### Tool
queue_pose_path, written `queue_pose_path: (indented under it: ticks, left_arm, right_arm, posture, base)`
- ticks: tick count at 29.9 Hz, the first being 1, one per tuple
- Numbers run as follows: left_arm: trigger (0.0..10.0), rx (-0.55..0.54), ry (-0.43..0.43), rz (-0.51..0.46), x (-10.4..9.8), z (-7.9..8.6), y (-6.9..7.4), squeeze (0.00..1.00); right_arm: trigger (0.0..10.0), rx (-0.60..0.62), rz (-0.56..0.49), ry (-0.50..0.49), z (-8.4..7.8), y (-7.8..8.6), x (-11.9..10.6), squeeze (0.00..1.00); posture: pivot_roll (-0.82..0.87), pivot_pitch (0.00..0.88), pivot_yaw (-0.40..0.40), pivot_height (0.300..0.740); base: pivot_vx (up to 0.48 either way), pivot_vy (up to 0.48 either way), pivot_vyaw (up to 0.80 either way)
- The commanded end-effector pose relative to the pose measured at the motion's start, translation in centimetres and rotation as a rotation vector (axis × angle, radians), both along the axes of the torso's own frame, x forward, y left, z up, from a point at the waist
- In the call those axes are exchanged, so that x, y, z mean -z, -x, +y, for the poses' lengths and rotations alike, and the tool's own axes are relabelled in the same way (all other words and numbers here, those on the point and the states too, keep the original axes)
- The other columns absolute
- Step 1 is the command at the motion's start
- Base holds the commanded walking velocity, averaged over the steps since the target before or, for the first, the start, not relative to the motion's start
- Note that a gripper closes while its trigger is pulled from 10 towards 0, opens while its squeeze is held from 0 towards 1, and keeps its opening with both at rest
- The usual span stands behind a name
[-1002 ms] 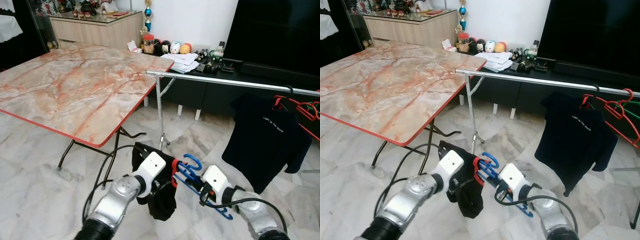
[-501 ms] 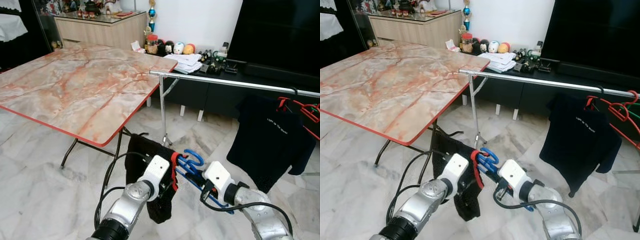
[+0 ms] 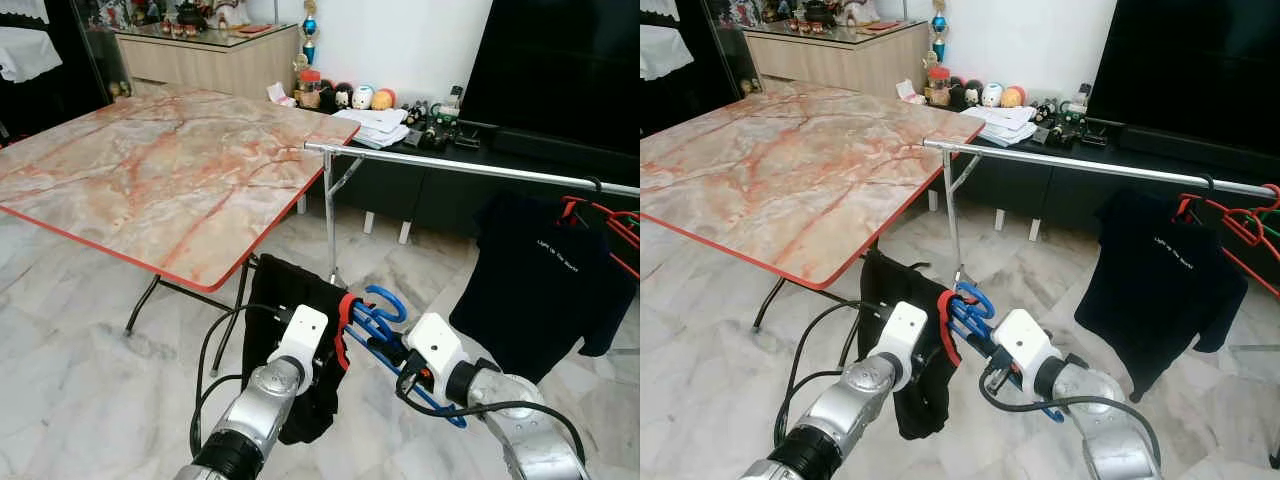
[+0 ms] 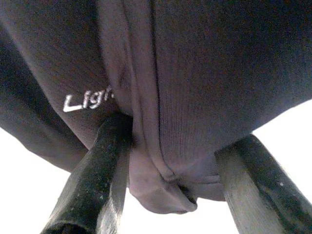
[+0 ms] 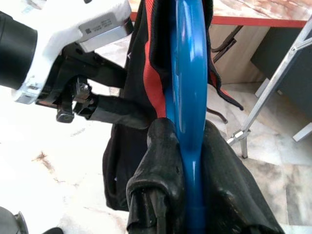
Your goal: Hang hanger
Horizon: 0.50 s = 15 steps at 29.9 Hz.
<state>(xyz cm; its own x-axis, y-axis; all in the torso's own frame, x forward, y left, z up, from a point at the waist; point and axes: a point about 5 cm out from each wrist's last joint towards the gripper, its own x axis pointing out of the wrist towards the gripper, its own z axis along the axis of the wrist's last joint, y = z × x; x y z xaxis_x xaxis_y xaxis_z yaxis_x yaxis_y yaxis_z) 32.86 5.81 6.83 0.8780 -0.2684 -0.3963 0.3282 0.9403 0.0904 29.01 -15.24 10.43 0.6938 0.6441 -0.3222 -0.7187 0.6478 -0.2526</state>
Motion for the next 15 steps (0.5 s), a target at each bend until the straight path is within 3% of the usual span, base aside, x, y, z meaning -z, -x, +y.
queue_pose_path:
  ticks: [1,4,5,7,8,9,15]
  left_arm:
    - [10.0,-0.022,0.041,-0.006,-0.2,-0.2,-0.2,0.00]
    - [10.0,0.034,0.166,0.006,-0.6,-1.3,-0.1,0.00]
    - [10.0,0.120,0.162,-0.011,-0.9,-2.2,0.1,0.00]
    - [10.0,0.133,0.139,-0.025,-0.9,-2.3,0.2,0.00]
    - [6.1,0.123,0.127,-0.028,-0.9,-2.2,0.1,0.00]
    - [0.0,0.099,0.124,-0.033,-0.9,-2.1,0.0,0.00]
    - [0.0,0.057,0.124,-0.050,-1.0,-1.6,-0.4,0.00]
  right_arm:
    - [0.0,-0.010,-0.046,-0.037,0.5,0.0,-1.3,0.00]
    - [0.0,0.006,-0.036,-0.059,0.6,0.1,-1.4,0.00]
    - [0.0,0.009,-0.027,-0.069,0.6,0.1,-1.3,0.00]
    - [0.0,0.011,-0.026,-0.070,0.6,0.1,-1.3,0.00]
    - [0.0,0.010,-0.025,-0.071,0.7,0.2,-1.4,0.00]
    - [0.0,0.012,-0.027,-0.075,0.7,0.2,-1.5,0.00]
    - [0.0,0.017,-0.031,-0.084,0.5,0.3,-2.0,0.00]
  posture:
    - [0.06,0.000,0.009,0.740]
    - [0.06,0.000,0.009,0.740]
    - [0.07,0.000,0.007,0.740]
    - [0.07,0.000,0.008,0.740]
    - [0.07,0.000,0.007,0.740]
    - [0.07,0.000,0.006,0.740]
    - [0.07,0.000,0.008,0.740]
  base:
    - [0.000,0.000,0.00]
    - [0.000,0.000,0.00]
    - [0.000,0.000,0.00]
    - [0.000,0.000,0.00]
    - [0.000,0.000,0.00]
    - [0.000,0.000,0.00]
    - [0.000,0.000,0.00]
